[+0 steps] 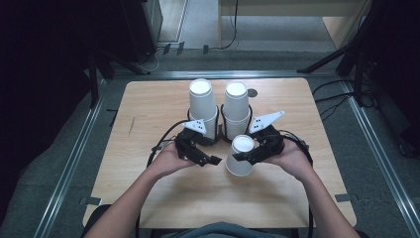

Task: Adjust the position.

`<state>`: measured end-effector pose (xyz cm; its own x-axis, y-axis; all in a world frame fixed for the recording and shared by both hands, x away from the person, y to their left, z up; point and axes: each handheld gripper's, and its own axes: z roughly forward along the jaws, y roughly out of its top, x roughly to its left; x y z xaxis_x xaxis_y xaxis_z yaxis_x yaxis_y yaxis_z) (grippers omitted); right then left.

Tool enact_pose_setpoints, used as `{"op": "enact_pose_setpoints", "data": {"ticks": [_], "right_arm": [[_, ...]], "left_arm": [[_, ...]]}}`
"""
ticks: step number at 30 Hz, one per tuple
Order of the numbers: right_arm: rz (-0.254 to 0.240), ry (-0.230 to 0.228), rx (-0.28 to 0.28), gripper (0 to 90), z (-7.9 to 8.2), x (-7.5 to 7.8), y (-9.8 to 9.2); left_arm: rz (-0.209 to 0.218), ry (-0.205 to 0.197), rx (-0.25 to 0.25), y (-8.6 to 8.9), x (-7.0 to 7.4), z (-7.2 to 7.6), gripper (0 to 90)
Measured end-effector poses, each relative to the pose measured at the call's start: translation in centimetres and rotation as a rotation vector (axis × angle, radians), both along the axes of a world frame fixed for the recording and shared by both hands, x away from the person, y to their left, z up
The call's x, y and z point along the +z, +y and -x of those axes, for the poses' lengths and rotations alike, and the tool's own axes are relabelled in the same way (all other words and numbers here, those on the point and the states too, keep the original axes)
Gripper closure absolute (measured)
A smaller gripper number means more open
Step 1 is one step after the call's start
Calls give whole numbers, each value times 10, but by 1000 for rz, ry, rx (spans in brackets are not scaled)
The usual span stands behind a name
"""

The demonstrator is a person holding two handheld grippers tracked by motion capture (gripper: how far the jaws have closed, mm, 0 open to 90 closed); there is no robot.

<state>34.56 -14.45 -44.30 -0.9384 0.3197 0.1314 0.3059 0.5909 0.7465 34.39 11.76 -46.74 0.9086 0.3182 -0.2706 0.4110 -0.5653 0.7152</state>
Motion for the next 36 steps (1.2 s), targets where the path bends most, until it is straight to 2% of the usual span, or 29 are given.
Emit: {"op": "enact_pose_setpoints", "data": {"ticks": [3,9,15,19,22,34,36], "right_arm": [[3,-4,-3,248,-1,-1,1],[-14,-8,2,248,-1,-2,7],[-38,-5,15,248,0,-1,16],[-45,-8,26,248,2,0,20],[-57,-12,24,248,2,2,22],[-119,-3,35,249,5,12,26],[-145,6,41,249,6,14,27]], "left_arm": [[-1,7,-9,-1,-3,0,13],[-21,-5,-16,-8,-9,2,4],[-23,-18,-22,-16,-16,4,4],[3,-16,-27,-18,-17,3,4],[3,-18,-37,-21,-18,4,4],[35,-36,-42,-29,-20,7,0],[52,-36,-40,-28,-19,6,0]]}}
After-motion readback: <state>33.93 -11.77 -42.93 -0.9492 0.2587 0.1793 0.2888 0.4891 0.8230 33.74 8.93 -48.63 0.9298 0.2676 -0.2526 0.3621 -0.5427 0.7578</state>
